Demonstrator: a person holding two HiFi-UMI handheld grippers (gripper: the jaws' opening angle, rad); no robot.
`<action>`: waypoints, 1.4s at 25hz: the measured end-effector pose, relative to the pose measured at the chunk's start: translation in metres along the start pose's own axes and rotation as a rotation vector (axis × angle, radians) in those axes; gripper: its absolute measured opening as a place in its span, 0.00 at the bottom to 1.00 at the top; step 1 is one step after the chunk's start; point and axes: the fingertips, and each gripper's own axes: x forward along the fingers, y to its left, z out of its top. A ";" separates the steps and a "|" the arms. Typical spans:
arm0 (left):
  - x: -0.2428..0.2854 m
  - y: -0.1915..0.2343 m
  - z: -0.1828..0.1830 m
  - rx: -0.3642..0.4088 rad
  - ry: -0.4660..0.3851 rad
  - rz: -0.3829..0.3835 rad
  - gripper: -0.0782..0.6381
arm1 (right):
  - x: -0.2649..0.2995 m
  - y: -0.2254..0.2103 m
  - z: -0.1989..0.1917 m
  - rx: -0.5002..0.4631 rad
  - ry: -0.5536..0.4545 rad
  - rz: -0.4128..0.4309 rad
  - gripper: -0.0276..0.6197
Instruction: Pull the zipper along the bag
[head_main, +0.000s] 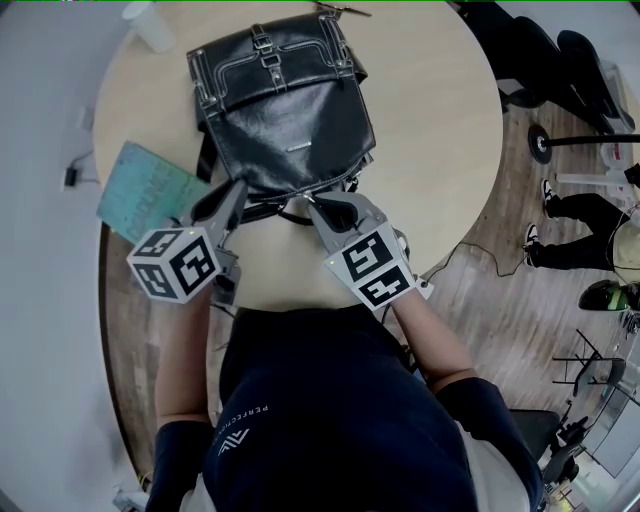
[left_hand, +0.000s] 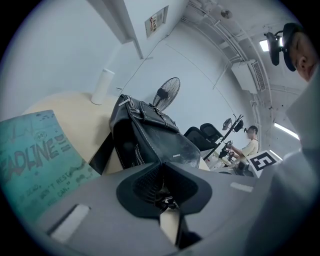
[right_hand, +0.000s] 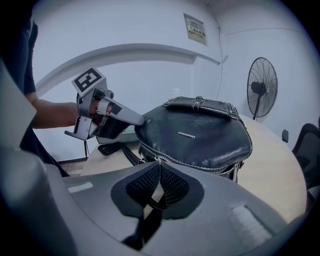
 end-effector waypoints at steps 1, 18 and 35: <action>-0.001 0.000 0.000 -0.005 -0.003 -0.006 0.18 | 0.000 0.001 0.001 -0.010 0.001 -0.002 0.06; 0.001 -0.002 0.001 -0.019 0.000 -0.021 0.18 | 0.022 -0.013 0.000 -0.028 0.064 -0.023 0.06; -0.002 0.002 0.000 0.001 0.001 0.004 0.18 | -0.034 -0.098 -0.023 0.072 0.048 -0.242 0.06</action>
